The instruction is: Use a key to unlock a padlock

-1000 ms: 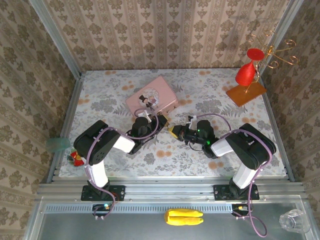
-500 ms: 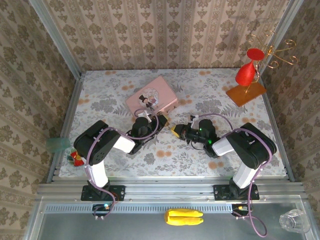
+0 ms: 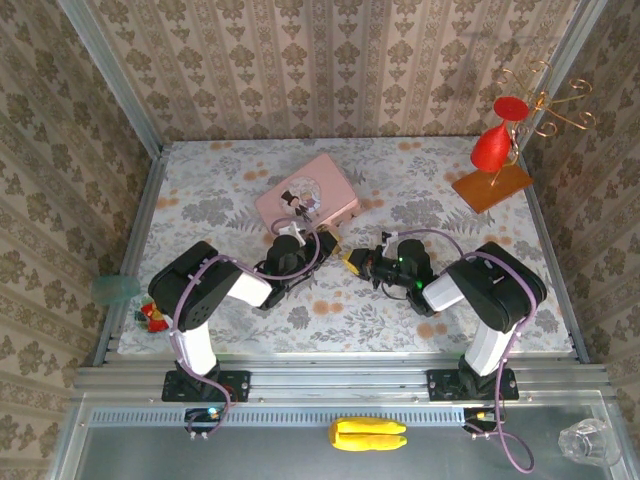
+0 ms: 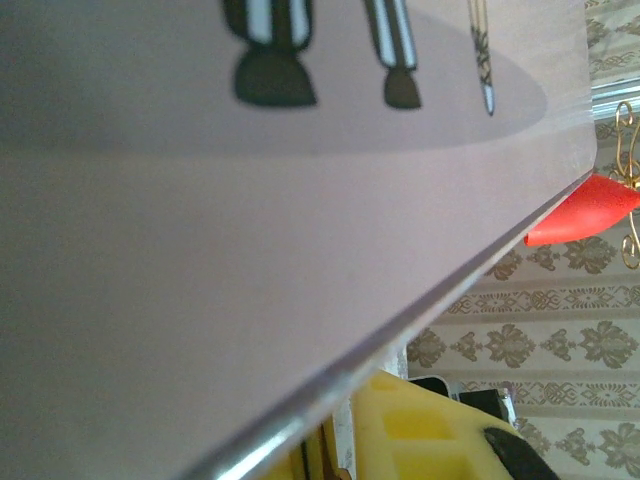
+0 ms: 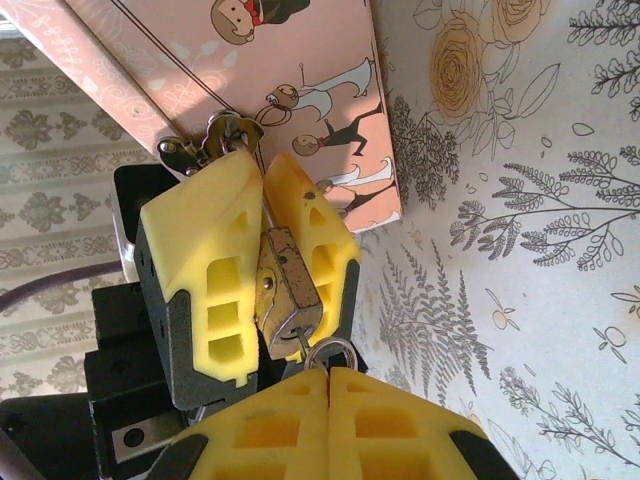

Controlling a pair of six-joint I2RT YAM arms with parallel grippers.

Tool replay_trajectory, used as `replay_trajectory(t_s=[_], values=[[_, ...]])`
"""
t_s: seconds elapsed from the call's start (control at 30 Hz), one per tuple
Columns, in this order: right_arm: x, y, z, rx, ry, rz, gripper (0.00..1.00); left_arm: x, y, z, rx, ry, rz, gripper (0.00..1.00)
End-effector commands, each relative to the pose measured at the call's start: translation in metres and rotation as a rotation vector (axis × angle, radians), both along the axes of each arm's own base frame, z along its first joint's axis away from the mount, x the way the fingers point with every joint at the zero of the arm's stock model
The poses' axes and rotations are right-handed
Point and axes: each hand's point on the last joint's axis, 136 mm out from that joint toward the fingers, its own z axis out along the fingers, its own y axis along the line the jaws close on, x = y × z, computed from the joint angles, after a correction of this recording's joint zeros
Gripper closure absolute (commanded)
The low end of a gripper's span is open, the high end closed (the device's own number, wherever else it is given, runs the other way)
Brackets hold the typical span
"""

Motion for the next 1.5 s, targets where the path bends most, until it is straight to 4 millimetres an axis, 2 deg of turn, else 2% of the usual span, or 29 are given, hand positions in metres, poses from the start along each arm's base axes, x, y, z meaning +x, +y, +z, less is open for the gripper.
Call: replay_trajectory(t_s=[0.0, 0.23, 0.57, 0.77, 0.87, 0.93, 1.07, 1.2, 1.37, 1.47], values=[[0.013, -0.007, 0.003, 0.024, -0.017, -0.073, 1.0, -0.025, -0.029, 0.019, -0.103, 0.037, -0.131, 1.0], [0.013, -0.008, 0.0, 0.019, -0.009, -0.082, 1.0, -0.026, -0.029, 0.018, -0.098, 0.04, -0.132, 1.0], [0.021, -0.005, 0.007, 0.018, -0.021, -0.083, 1.0, -0.031, -0.036, 0.014, -0.055, 0.053, -0.151, 1.0], [0.018, -0.007, 0.001, -0.012, -0.008, -0.079, 1.0, -0.034, -0.029, 0.014, 0.024, 0.058, -0.136, 1.0], [0.014, -0.007, -0.001, -0.031, -0.006, -0.068, 0.91, -0.031, -0.023, 0.008, 0.043, 0.076, -0.109, 1.0], [0.01, -0.008, -0.003, -0.05, -0.008, -0.058, 0.76, -0.028, -0.016, 0.001, 0.048, 0.091, -0.065, 1.0], [-0.003, -0.016, -0.018, -0.179, 0.013, -0.028, 0.63, -0.02, -0.003, -0.015, 0.102, 0.118, -0.005, 1.0], [-0.016, -0.029, -0.022, -0.347, -0.001, 0.01, 0.61, -0.013, 0.007, -0.022, 0.127, 0.122, 0.022, 1.0], [-0.027, -0.043, 0.007, -0.61, -0.176, 0.048, 0.62, -0.008, 0.02, -0.033, 0.148, 0.151, 0.039, 1.0], [-0.035, -0.037, 0.027, -0.735, -0.394, 0.079, 0.65, -0.007, 0.021, -0.034, 0.142, 0.157, 0.037, 1.0]])
